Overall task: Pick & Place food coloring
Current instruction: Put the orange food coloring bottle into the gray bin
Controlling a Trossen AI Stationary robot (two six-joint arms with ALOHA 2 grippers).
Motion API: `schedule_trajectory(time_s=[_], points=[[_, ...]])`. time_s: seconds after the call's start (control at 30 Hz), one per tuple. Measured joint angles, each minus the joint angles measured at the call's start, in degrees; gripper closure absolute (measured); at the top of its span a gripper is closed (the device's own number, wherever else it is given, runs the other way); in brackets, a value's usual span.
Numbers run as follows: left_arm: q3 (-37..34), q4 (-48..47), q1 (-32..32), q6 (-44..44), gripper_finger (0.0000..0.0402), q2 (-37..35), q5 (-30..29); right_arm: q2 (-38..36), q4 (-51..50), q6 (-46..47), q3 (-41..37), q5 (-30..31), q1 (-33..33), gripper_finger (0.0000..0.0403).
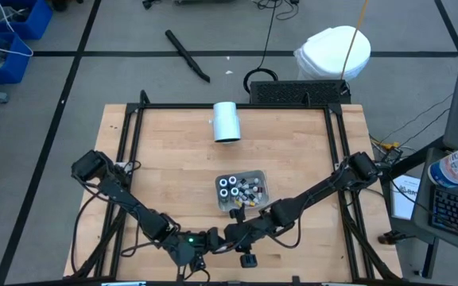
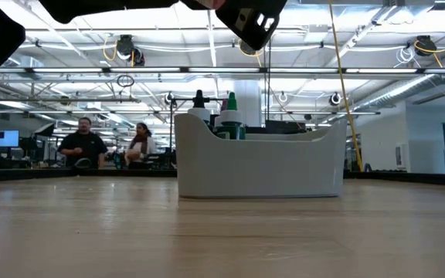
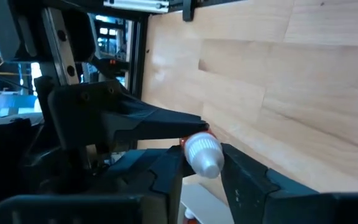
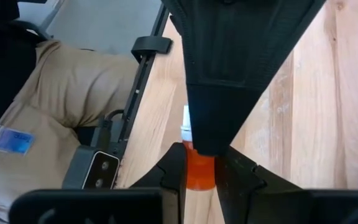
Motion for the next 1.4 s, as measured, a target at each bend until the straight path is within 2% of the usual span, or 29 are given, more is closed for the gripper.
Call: schedule_trajectory(time_s=[0.23,0.6,0.97,1.07,1.27,1.4], points=[[0.02,-0.31,0.06,-0.24,0.0344,-0.07,1.36,0.0,0.01,-0.04,0.0,-0.13,0.02,0.0351],[0.02,-0.42,-0.16,-0.2,0.0348,-0.07,1.51,0.02,0.18,-1.5,0.0,-0.15,0.02,0.0348],[-0.02,-0.96,-0.27,-2.29,0.0398,-0.07,1.03,0.02,-0.2,-2.98,0.0,2.8,0.07,0.0274],[-0.04,-0.98,-0.26,-3.44,0.0384,-0.07,0.9,0.02,-0.22,-3.1,0.0,4.17,0.13,0.029],[-0.07,-0.98,-0.07,-6.87,0.0367,-0.07,0.02,0.02,-0.34,-3.73,0.0,5.21,0.17,0.0376],[-0.09,-1.05,-0.22,-8.5,0.0365,-0.07,-3.14,0.02,-0.34,-3.2,0.0,6.82,0.17,0.0377]])
